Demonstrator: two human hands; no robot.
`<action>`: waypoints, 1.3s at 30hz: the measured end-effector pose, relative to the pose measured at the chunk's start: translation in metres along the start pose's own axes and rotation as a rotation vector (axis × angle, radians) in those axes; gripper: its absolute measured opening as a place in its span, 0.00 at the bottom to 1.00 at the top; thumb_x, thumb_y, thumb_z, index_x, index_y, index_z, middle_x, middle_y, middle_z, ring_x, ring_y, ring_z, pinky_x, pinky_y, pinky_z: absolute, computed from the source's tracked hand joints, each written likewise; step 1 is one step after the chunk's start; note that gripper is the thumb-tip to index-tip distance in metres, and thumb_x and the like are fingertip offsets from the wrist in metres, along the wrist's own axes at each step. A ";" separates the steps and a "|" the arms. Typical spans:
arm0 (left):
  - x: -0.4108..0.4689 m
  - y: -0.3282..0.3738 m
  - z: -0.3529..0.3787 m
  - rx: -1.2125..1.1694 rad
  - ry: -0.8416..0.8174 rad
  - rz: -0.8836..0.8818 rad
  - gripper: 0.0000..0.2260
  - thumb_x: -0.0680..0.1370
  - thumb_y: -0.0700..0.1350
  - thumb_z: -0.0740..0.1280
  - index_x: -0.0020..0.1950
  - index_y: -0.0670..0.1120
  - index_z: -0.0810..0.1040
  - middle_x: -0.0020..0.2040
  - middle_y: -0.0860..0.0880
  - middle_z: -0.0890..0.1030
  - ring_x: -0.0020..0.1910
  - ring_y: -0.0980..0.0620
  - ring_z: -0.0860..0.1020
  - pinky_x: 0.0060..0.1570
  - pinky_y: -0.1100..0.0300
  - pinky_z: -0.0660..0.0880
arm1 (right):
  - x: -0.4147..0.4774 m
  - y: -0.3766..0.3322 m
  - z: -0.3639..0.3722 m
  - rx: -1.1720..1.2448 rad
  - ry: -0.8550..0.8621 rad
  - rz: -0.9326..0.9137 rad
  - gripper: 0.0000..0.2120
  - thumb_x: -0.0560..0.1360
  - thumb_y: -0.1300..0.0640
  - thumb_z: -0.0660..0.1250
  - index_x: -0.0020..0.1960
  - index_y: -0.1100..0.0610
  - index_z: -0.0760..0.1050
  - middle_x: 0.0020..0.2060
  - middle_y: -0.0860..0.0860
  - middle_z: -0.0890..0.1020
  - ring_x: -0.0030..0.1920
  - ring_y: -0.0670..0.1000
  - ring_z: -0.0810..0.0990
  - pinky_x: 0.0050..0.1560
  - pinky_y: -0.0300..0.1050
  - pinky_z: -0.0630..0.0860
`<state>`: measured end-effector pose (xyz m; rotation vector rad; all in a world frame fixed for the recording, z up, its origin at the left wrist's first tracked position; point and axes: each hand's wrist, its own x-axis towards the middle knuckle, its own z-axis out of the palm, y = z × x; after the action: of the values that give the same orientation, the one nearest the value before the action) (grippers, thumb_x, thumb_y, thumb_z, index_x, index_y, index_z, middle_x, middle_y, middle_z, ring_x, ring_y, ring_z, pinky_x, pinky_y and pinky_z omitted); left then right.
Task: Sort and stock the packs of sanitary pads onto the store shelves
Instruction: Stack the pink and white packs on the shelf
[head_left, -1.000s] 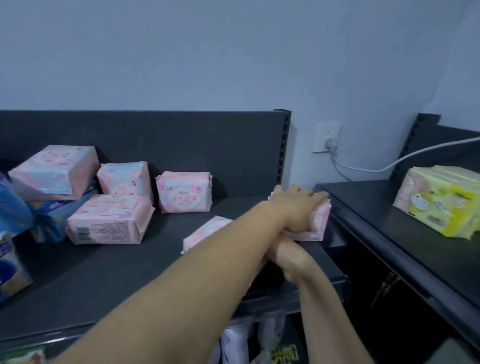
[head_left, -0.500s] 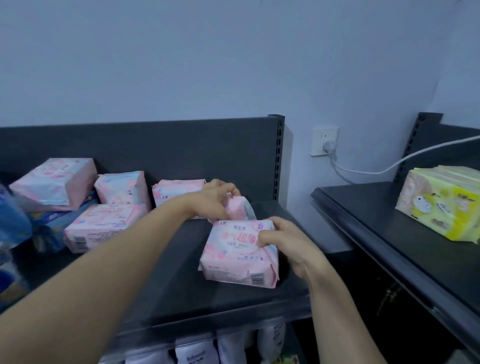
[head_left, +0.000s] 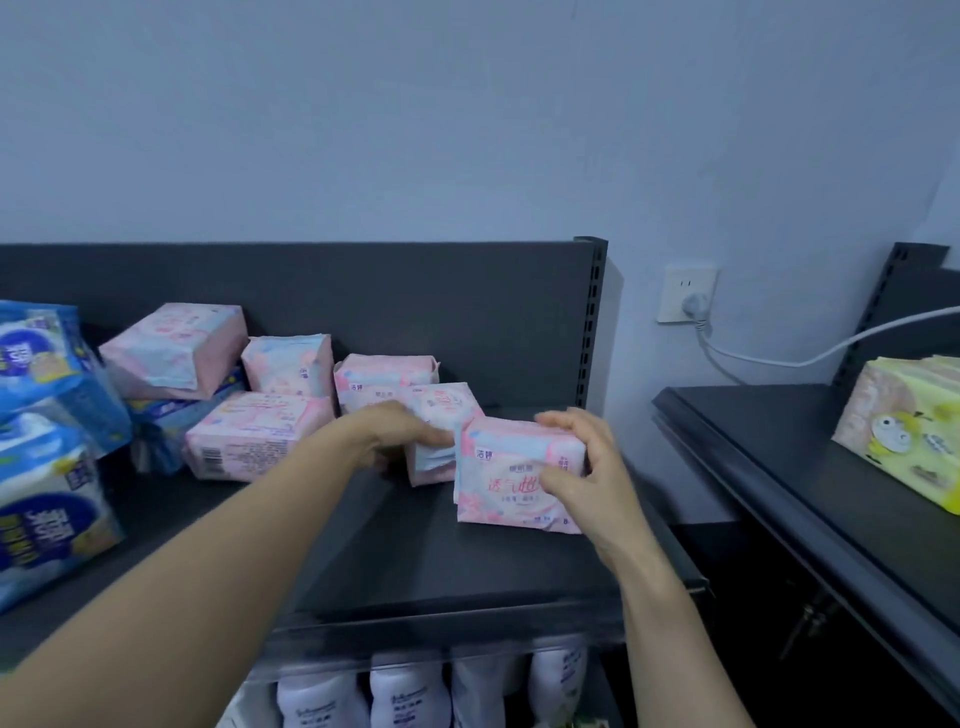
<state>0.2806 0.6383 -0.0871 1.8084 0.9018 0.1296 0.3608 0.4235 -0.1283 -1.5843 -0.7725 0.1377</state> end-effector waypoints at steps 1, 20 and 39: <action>-0.002 -0.002 0.006 -0.036 0.007 -0.030 0.23 0.74 0.51 0.73 0.63 0.43 0.72 0.57 0.48 0.77 0.54 0.47 0.75 0.51 0.56 0.70 | -0.002 0.002 0.000 0.005 -0.019 0.027 0.31 0.62 0.59 0.67 0.63 0.40 0.71 0.66 0.48 0.68 0.65 0.47 0.72 0.51 0.32 0.74; -0.080 -0.003 0.036 -0.625 0.081 0.458 0.27 0.62 0.43 0.79 0.59 0.49 0.77 0.57 0.47 0.82 0.52 0.47 0.82 0.55 0.48 0.79 | -0.088 -0.032 -0.049 0.342 0.322 0.135 0.21 0.69 0.62 0.75 0.59 0.53 0.72 0.51 0.50 0.83 0.46 0.45 0.85 0.38 0.40 0.80; -0.264 -0.046 0.167 -0.779 -0.685 0.180 0.10 0.73 0.35 0.72 0.53 0.36 0.78 0.51 0.41 0.84 0.46 0.45 0.84 0.43 0.45 0.81 | -0.372 -0.126 -0.106 0.016 1.153 0.093 0.21 0.68 0.59 0.77 0.57 0.56 0.73 0.51 0.53 0.83 0.48 0.49 0.83 0.39 0.37 0.79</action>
<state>0.1502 0.3517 -0.1146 1.0665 0.1429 -0.0313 0.0814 0.1281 -0.1210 -1.3788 0.2068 -0.6561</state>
